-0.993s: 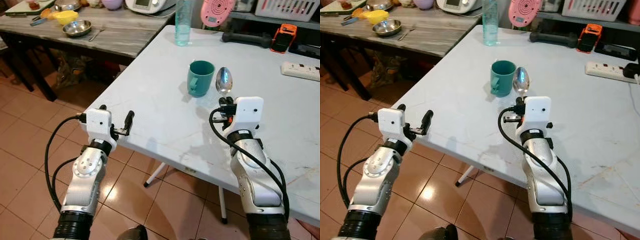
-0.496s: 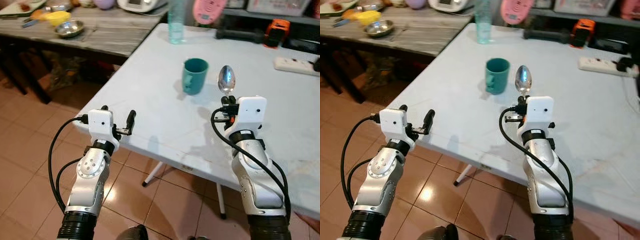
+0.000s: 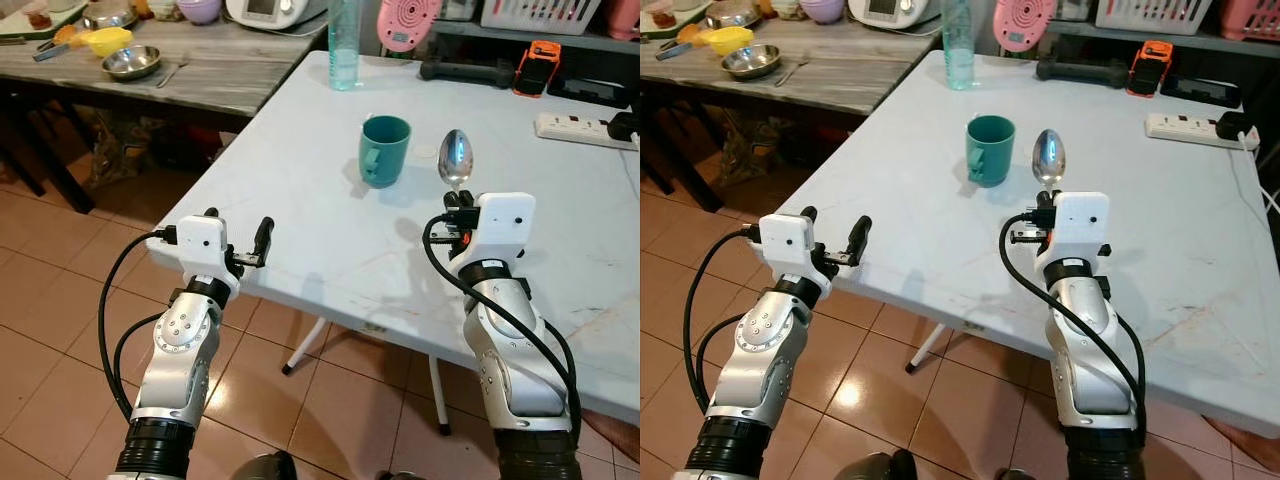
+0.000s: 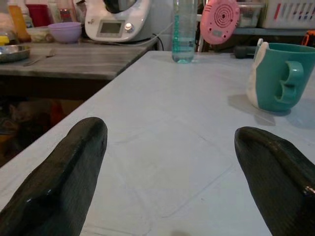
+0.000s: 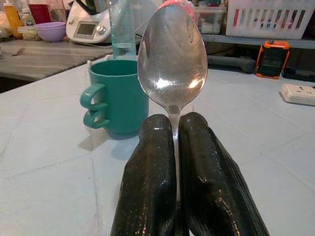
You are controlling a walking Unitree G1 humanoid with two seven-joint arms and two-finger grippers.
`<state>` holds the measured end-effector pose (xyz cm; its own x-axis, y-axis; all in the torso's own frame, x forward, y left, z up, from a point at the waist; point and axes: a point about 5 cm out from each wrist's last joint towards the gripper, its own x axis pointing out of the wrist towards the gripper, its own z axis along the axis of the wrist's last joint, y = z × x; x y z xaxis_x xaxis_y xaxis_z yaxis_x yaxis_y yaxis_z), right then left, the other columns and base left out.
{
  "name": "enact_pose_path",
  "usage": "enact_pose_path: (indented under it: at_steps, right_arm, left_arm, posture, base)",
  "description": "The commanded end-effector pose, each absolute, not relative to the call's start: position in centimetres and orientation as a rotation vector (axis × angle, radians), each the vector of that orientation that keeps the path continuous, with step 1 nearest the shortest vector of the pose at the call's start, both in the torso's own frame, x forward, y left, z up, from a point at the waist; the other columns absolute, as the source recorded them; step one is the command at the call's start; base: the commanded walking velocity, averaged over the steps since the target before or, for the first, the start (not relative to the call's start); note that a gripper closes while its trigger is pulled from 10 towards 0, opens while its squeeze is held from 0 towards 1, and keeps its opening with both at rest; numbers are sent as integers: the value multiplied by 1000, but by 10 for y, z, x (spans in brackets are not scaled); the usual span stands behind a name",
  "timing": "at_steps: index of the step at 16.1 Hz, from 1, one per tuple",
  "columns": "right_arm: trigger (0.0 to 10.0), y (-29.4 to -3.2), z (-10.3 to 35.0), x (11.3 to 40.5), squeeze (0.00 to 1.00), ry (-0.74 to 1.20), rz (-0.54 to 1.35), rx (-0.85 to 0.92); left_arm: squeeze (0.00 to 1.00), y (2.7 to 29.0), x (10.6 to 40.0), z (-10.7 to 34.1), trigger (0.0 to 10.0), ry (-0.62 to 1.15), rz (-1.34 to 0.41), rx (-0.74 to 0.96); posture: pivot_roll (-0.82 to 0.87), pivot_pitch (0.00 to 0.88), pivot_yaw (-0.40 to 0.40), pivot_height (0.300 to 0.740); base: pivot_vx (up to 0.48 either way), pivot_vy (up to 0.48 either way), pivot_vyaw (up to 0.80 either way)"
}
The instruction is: Setting the table
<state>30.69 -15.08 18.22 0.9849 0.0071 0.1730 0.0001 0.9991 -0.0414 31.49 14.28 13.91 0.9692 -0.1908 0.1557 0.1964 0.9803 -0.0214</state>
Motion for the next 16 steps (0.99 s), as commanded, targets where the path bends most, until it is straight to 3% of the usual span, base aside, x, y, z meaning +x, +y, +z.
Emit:
enact_pose_path:
  at_steps: [1, 7, 16]
  right_arm:
    - [10000, -145, 187, 308, 0, -197, 17, -38]
    - [10000, -142, 186, 309, 0, -197, 20, -31]
    - [10000, -143, 184, 309, 0, -194, 16, -30]
  left_arm:
    - [0, 148, 315, 137, 10000, -145, -185, -22]
    - [0, 148, 314, 136, 10000, -147, -196, -20]
    - [0, 145, 314, 134, 10000, -143, -210, -19]
  posture:
    - [-38, 100, 65, 740]
    - [-34, 100, 69, 740]
    - [-31, 106, 71, 740]
  base:
    - [0, 337, 0]
    - [0, 355, 0]
    - [0, 372, -556]
